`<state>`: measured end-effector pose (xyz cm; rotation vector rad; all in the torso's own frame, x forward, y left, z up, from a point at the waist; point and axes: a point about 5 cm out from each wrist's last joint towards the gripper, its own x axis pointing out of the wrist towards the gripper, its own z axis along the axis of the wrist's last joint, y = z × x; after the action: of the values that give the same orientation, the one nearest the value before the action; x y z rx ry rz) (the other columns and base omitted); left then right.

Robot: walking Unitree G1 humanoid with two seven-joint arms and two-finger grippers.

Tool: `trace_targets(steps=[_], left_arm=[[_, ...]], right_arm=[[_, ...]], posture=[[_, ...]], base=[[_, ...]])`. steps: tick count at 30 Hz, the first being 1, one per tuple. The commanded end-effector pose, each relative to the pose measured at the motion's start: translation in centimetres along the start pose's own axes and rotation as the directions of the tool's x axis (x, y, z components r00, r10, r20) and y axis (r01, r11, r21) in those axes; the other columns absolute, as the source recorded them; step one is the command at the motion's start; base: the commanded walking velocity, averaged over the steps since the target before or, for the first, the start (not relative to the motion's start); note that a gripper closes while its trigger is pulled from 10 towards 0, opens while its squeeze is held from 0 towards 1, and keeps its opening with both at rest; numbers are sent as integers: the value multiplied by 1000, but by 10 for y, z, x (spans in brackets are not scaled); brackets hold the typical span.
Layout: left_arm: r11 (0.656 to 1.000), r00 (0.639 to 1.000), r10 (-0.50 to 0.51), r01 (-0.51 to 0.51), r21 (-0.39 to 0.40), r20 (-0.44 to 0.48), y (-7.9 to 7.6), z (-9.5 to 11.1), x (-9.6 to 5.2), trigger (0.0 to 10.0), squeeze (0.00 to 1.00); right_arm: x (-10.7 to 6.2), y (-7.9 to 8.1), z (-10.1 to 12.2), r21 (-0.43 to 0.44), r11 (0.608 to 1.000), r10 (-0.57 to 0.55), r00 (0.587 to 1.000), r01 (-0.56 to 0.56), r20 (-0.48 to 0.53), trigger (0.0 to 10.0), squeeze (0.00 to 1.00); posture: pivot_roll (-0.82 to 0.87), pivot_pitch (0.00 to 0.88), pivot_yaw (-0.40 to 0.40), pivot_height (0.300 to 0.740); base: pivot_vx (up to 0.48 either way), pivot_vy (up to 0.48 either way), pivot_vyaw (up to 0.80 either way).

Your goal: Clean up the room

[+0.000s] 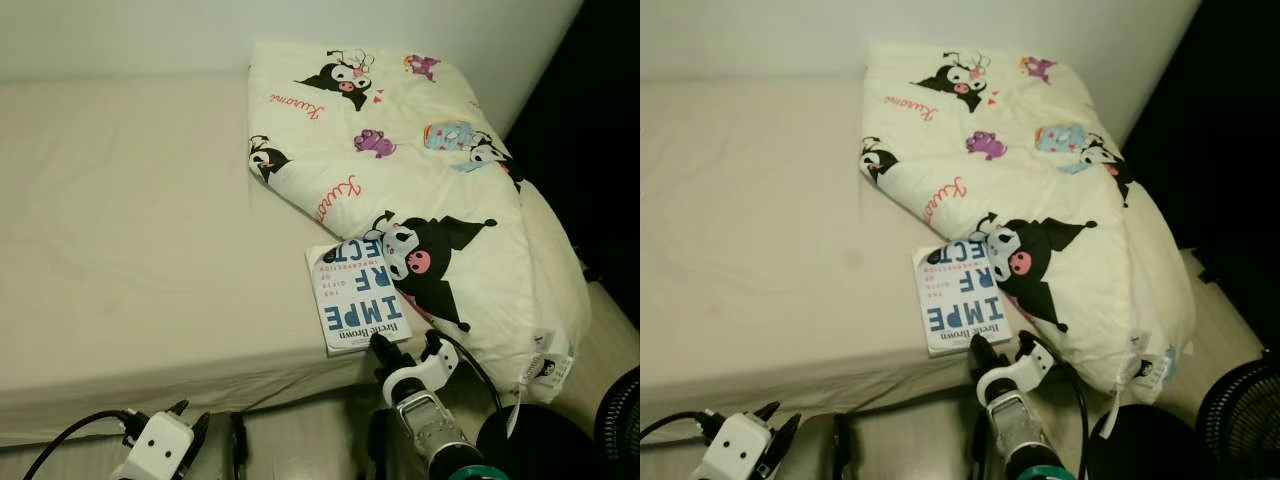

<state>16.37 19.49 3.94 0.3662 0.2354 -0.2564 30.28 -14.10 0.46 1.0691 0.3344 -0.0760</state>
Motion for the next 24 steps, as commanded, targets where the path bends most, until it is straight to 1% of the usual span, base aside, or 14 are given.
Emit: trace_targets(steps=[1, 7, 15, 18, 19, 20, 22, 23, 24], left_arm=[[1000, 999, -7, 6, -6, -36, -2, -6, -7, 10000, 0], [1000, 999, -4, 4, -8, -40, -3, -5, -10, 10000, 0], [1000, 998, -7, 6, -13, -59, -5, -6, -16, 10000, 0], [1000, 998, -8, 8, -13, -61, -6, -6, -17, 10000, 0], [1000, 998, -11, 10, -14, -64, -6, -6, -18, 10000, 0], [1000, 998, -13, 12, -15, -67, -7, -7, -19, 10000, 0], [1000, 998, -13, 12, -15, -67, -7, -7, -19, 10000, 0], [1000, 997, -15, 14, -16, -70, -8, -7, -19, 10000, 0], [1000, 997, -17, 16, -16, -71, -8, -7, -19, 10000, 0]], right_arm=[[-1, -3, -3, 45, 999, -25, 1000, 25, 4, 10000, 1000], [0, -2, -1, 69, 997, -37, 999, 35, 25, 10000, 1000], [1, -1, -3, 60, 997, -58, 998, 56, 31, 10000, 1000], [1, 0, -5, 53, 997, -65, 998, 64, 27, 10000, 1000], [1, 1, -11, 15, 996, -88, 996, 88, 1, 10000, 1000], [2, 5, -18, -8, 995, -103, 994, 103, -19, 10000, 910], [2, 5, -18, -8, 995, -103, 994, 103, -19, 10000, 910], [4, 10, -23, -6, 995, -104, 994, 104, -33, 10000, 294], [6, 17, -27, 14, 995, -94, 995, 95, -40, 10000, 0]], posture=[[217, 188, 20, 589], [222, 198, 17, 589], [225, 203, 13, 589], [229, 207, 12, 589], [230, 206, 12, 589], [229, 207, 12, 589], [229, 207, 12, 589], [227, 203, 12, 589], [227, 202, 13, 589]], base=[[0, 0, 0], [0, 0, 0], [0, 0, 0], [0, 0, 0], [0, 0, 0], [0, 0, 0], [0, 0, 0], [0, 0, 0], [0, 0, 0]])
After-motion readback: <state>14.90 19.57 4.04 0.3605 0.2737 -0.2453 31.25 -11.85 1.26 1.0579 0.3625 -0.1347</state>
